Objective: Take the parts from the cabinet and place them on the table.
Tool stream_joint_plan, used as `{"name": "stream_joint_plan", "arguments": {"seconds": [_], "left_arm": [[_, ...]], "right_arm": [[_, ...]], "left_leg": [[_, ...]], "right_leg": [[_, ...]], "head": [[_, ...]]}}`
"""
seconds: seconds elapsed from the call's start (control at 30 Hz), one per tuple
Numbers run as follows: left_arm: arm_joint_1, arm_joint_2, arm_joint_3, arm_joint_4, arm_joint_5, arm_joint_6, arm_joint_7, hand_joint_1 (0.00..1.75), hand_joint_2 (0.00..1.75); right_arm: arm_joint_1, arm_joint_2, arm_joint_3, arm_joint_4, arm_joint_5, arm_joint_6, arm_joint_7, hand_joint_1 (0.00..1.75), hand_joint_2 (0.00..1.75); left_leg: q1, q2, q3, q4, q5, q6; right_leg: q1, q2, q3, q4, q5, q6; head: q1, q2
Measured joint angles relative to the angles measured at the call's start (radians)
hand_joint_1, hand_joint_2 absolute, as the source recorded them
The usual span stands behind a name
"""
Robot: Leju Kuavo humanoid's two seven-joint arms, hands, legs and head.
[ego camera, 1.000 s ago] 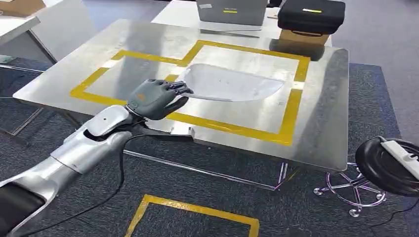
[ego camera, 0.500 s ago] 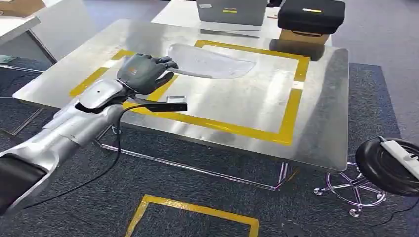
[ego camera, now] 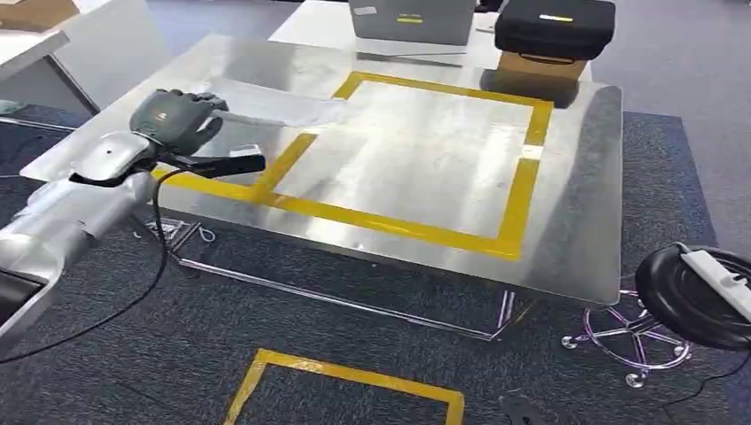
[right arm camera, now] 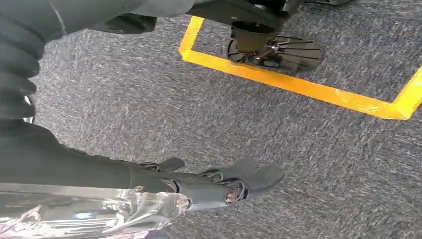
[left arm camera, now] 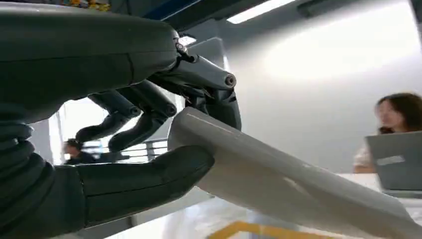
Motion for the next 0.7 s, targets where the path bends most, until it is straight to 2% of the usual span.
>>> {"name": "stream_joint_plan", "arguments": {"seconds": [0.2, 0.7], "left_arm": [[0.007, 0.051, 0.015, 0.072, -0.008, -0.008, 0.047, 1.75, 1.75], [0.087, 0.108, 0.046, 0.120, 0.004, 0.036, 0.059, 1.75, 1.75]], "right_arm": [[-0.002, 0.001, 0.008, 0.000, 0.001, 0.000, 0.003, 0.00, 1.75], [-0.002, 0.010, 0.013, 0.000, 0.001, 0.000, 0.004, 0.00, 1.75]], "left_leg": [[0.000, 0.000, 0.000, 0.000, 0.000, 0.000], [0.000, 0.000, 0.000, 0.000, 0.000, 0.000]], "right_leg": [[0.000, -0.001, 0.000, 0.001, -0.001, -0.001], [0.001, -0.001, 0.000, 0.001, -0.001, -0.002]], "head": [[0.000, 0.000], [0.000, 0.000]]}}
